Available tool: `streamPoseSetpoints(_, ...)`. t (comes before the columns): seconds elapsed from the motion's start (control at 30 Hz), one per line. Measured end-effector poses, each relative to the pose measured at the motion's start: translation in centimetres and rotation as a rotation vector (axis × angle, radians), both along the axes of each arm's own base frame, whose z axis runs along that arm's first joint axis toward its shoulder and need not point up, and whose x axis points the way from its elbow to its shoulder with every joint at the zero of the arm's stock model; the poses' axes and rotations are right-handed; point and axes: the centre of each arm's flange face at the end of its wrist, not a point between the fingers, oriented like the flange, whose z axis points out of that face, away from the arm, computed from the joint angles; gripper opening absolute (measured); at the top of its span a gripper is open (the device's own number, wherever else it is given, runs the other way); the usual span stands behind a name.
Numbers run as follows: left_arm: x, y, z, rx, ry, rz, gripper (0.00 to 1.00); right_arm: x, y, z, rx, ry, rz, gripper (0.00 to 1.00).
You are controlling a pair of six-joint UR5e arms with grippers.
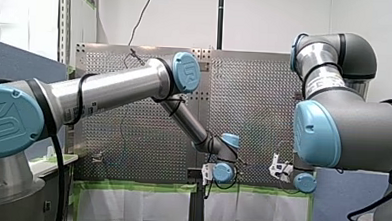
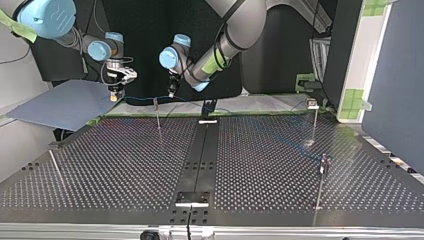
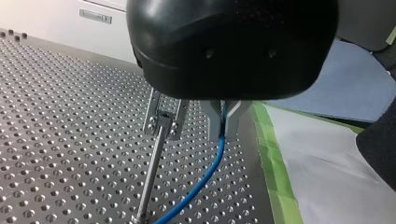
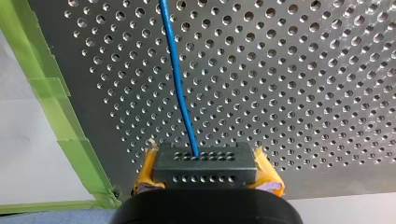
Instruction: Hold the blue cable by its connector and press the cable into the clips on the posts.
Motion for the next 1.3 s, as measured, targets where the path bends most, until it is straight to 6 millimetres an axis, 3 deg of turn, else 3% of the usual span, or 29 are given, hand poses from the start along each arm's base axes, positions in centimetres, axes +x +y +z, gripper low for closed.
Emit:
streamPoseSetpoints(0.23,0.1,0.0,0.0,0.0,0.001,-0.001,0.0,0.1,0.0,0.0,-0.002,-0.001,0.002,0.0)
streamPoseSetpoints(0.7,4.4,0.3,2.7,-0.037,-0.025,0.03,0.0,0.2,-0.7,0.4,-0.02,-0.01,0.003,0.0)
streamPoseSetpoints(0.97,6.6,1.8,3.3,-0.022,-0.017,0.066,0.0,-0.3,-1.5,0.7,-0.029,-0.022,-0.007,0.0)
streamPoseSetpoints(1.3,7.3,2.2,3.8,-0.009,-0.008,0.077,0.0,-0.1,-2.6,1.2,-0.038,-0.025,-0.001,0.0)
